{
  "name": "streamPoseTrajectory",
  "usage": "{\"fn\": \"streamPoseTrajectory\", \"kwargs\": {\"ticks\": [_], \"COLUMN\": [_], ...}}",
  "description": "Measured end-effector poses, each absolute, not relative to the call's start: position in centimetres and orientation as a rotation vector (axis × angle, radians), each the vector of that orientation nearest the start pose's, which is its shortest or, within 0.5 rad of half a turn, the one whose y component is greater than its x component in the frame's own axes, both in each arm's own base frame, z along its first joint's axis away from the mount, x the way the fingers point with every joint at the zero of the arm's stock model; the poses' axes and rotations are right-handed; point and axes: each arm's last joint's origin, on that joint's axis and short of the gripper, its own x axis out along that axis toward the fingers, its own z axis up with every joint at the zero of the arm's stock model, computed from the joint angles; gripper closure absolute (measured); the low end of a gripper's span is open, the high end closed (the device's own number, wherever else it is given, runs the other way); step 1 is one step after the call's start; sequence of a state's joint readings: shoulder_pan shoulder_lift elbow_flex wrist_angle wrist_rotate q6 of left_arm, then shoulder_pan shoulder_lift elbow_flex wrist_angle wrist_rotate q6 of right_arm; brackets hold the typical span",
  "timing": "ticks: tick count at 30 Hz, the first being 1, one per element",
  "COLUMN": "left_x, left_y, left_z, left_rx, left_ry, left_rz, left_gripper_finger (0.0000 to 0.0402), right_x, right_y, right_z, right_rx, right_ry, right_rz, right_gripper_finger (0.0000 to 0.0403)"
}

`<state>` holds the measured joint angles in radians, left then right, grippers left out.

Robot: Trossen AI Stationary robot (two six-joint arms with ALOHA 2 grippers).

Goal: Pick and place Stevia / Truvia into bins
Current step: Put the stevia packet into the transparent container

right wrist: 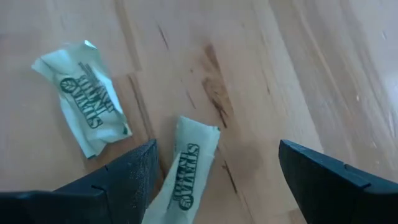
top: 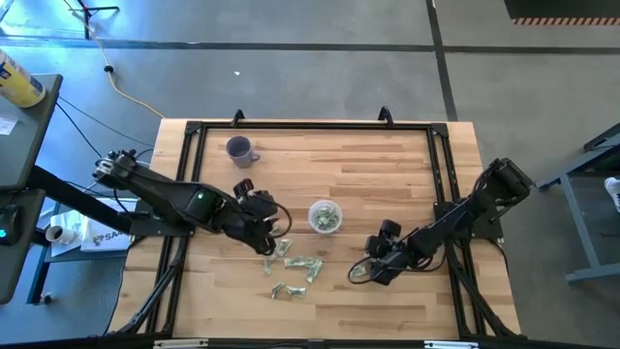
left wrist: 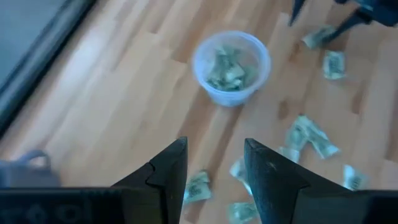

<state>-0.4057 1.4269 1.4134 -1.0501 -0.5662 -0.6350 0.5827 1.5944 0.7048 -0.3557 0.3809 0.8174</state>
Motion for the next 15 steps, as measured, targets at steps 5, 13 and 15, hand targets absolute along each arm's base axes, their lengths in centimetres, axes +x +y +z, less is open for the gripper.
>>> {"fn": "streamPoseTrajectory", "kwargs": {"ticks": [5, 13, 15], "left_x": [26.3, 26.6, 26.7], "left_y": [-9.7, -7.5, -6.7], "left_z": [32.3, 30.5, 30.4], "left_rx": [-0.102, -0.142, -0.176], "left_ry": [0.843, 0.896, 0.868], "left_rz": [0.365, 0.361, 0.323], "left_gripper_finger": [0.0212, 0.0212, 0.0212], "right_x": [22.1, 21.6, 21.6], "right_y": [13.4, 13.3, 13.3], "right_z": [12.1, 12.0, 12.0], "right_rx": [0.224, 0.314, 0.319], "right_ry": [1.088, 1.170, 1.181], "right_rz": [-0.297, -0.331, -0.329], "right_gripper_finger": [0.0080, 0.0121, 0.0152]}}
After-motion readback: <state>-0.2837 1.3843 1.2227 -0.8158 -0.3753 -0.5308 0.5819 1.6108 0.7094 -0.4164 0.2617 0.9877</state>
